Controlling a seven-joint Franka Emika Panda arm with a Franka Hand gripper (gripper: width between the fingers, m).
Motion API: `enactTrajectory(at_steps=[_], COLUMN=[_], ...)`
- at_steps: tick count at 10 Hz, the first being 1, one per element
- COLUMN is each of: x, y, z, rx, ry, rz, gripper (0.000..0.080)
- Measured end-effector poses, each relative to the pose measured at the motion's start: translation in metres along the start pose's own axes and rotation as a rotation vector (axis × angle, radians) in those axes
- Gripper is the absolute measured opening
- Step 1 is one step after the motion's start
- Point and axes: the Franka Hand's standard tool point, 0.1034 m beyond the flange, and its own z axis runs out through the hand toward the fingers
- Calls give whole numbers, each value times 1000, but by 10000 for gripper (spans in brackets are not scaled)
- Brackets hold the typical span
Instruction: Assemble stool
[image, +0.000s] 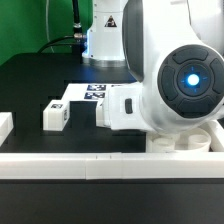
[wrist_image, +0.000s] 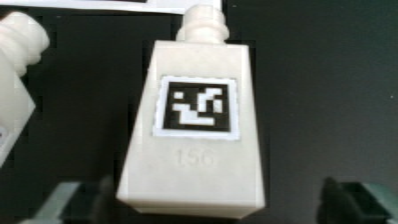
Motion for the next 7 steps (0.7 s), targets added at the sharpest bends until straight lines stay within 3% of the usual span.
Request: enactTrajectory(at_steps=[1,2,7], x=[0,0,-9], y=[0,0,-3], z=[0,0,-9], rx=[0,0,2], ry=[0,-1,-5], rz=[-2,-6,-45], gripper=[482,330,330])
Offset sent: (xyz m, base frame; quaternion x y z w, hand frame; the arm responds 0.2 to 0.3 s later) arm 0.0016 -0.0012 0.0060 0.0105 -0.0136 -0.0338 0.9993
